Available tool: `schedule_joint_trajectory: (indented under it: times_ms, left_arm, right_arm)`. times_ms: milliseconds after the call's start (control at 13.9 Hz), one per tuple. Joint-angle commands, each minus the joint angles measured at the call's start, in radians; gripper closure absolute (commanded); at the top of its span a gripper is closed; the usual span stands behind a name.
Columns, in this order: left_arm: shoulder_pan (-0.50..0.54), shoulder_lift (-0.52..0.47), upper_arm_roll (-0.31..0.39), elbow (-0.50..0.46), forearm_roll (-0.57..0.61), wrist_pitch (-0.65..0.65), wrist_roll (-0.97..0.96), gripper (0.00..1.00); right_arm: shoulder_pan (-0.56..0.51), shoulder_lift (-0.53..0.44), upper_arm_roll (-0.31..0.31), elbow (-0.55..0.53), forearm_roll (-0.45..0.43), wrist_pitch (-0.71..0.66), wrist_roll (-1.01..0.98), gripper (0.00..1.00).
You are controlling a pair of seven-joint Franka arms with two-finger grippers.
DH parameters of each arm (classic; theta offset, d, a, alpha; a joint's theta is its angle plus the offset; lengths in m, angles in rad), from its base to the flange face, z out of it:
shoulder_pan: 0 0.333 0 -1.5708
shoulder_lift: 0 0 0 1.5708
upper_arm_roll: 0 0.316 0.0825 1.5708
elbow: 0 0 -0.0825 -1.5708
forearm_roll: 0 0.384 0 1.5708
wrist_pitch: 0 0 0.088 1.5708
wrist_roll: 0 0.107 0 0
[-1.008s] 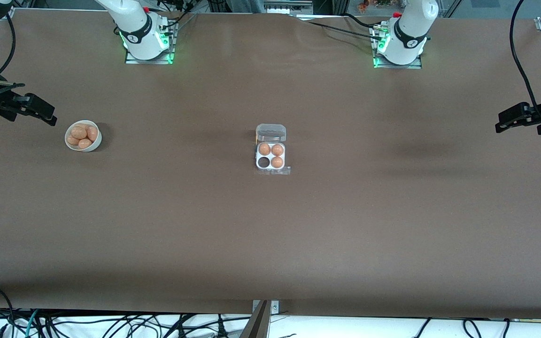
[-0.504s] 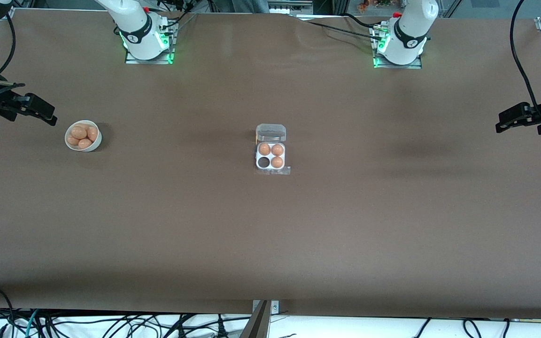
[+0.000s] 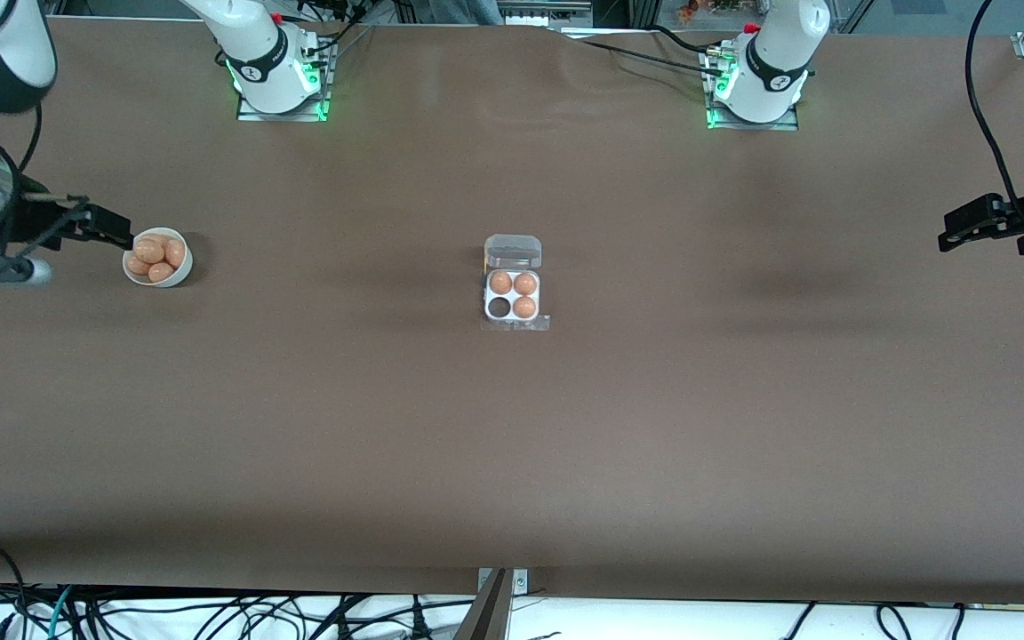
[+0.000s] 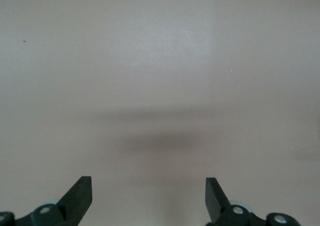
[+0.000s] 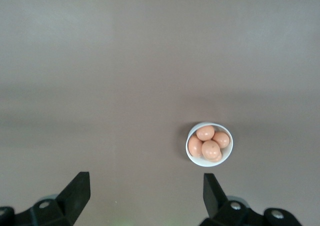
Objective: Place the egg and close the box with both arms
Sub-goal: 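Reach the right gripper down into the white bowl and grasp an egg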
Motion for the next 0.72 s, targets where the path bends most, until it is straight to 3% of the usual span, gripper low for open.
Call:
schedule_joint_trajectory:
  times_ms: [0, 504, 648]
  left_arm:
    - [0.007, 0.005, -0.001, 0.023, -0.005, -0.019, 0.005, 0.00]
    - [0.007, 0.005, -0.002, 0.021, -0.005, -0.019, 0.005, 0.00]
    - [0.007, 0.005, -0.001, 0.021, -0.005, -0.019, 0.005, 0.00]
  right_arm:
    - [-0.022, 0.097, -0.023, -0.031, -0.006, 0.034, -0.020, 0.00]
    - [-0.024, 0.015, -0.136, -0.520, -0.019, 0.548, -0.067, 0.00]
    - [-0.024, 0.011, -0.171, -0.586, -0.019, 0.619, -0.124, 0.00]
